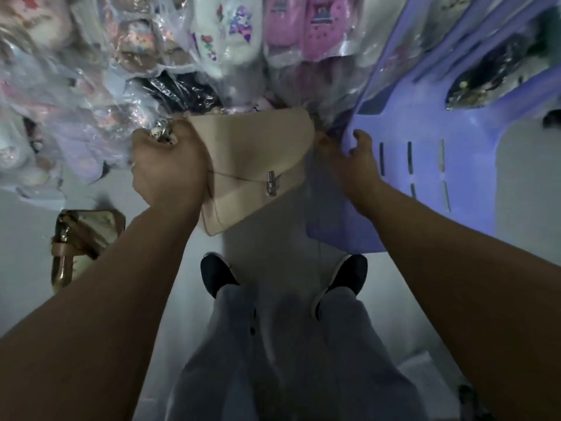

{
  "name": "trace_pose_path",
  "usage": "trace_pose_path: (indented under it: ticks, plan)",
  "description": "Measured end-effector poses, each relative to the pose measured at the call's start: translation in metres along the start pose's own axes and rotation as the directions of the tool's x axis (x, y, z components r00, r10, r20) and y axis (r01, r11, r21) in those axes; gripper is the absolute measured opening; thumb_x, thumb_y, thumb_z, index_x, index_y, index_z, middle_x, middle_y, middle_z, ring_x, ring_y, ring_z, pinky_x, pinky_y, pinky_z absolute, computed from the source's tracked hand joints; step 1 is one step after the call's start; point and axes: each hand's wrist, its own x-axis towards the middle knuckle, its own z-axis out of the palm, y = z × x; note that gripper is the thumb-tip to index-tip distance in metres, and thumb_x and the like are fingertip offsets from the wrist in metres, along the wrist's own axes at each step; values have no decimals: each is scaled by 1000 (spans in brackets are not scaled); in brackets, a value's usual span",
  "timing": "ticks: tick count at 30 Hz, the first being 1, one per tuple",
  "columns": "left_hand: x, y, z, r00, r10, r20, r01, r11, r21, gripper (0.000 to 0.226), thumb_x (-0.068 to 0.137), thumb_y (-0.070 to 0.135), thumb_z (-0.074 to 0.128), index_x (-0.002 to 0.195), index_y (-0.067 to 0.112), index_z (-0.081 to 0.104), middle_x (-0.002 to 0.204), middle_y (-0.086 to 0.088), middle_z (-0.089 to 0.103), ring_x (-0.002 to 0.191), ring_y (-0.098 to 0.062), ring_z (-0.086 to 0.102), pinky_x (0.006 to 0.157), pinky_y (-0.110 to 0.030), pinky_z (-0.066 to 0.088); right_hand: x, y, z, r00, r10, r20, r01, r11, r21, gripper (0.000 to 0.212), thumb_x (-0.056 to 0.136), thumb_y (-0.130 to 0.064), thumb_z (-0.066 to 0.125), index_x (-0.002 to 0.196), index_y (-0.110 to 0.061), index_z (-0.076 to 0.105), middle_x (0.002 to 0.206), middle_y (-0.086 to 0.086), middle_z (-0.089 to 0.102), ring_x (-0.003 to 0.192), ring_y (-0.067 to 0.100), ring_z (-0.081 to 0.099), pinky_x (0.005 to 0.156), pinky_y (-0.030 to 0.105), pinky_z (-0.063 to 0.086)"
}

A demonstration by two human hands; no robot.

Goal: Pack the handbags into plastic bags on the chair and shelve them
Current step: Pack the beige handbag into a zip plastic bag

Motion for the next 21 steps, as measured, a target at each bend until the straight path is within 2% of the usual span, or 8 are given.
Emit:
trace_pose_path:
  ticks: [3,6,8,11,14,16,18,21]
  plan:
    - [-25,17,2,1000,-11,-3,11,1000,-10,44,87,56,49,106,18,61,98,1,65,101,-29,62,90,-36,48,-16,2,-28,993,106,56,-108,993,51,89,90,-59,64,157,-21,20,155,9,41,135,28,46,100,39,40]
    - [-47,35,3,999,-51,-8,51,997,-54,45,80,56,51,99,18,66,95,0,69,94,-28,63,90,-37,52,-17,1,-53,991,93,97,-106,986,130,67,98,-45,59,152,-16,34,125,-5,49,112,11,47,84,19,39]
    - [-57,47,3,996,-74,-40,71,995,-70,41,80,54,51,95,17,63,92,3,68,89,-25,61,89,-30,49,-17,-3,-70,997,16,75,-27,989,145,52,102,-35,57,146,-13,43,118,-7,49,107,8,49,87,15,42]
    - [-71,64,-2,993,-90,-81,86,995,-52,41,85,51,52,102,16,65,94,3,65,88,-20,59,81,-25,44,-12,-14,-90,994,-13,108,-1,992,124,61,99,-47,57,149,-16,41,133,-6,52,125,19,55,105,29,41]
    - [-85,77,-14,985,-98,-140,89,994,-67,43,85,47,53,109,15,69,96,3,69,92,-20,64,78,-23,45,-3,-27,-98,984,5,175,-14,999,51,53,103,-47,48,138,-9,55,122,6,60,103,16,59,82,19,43]
    - [-92,82,-23,978,-136,-157,122,988,-93,43,86,45,54,114,15,69,104,1,71,99,-21,64,78,-22,44,-4,-34,-96,965,-5,263,1,1000,14,65,98,-61,44,137,-12,57,129,6,61,110,15,55,79,12,41]
    - [-97,83,-30,977,-159,-144,139,980,-144,44,85,45,56,113,13,70,107,-2,73,104,-23,66,81,-28,48,-5,-36,-90,958,35,286,-68,992,106,85,79,-77,48,141,-18,55,134,1,60,119,16,55,100,23,41]
    - [-103,83,-34,968,-231,-103,207,958,-199,37,87,44,57,106,14,68,91,5,68,93,-20,66,77,-26,46,-6,-38,-86,965,43,259,-89,982,167,80,80,-75,46,139,-23,55,128,-4,59,116,18,56,110,43,42]
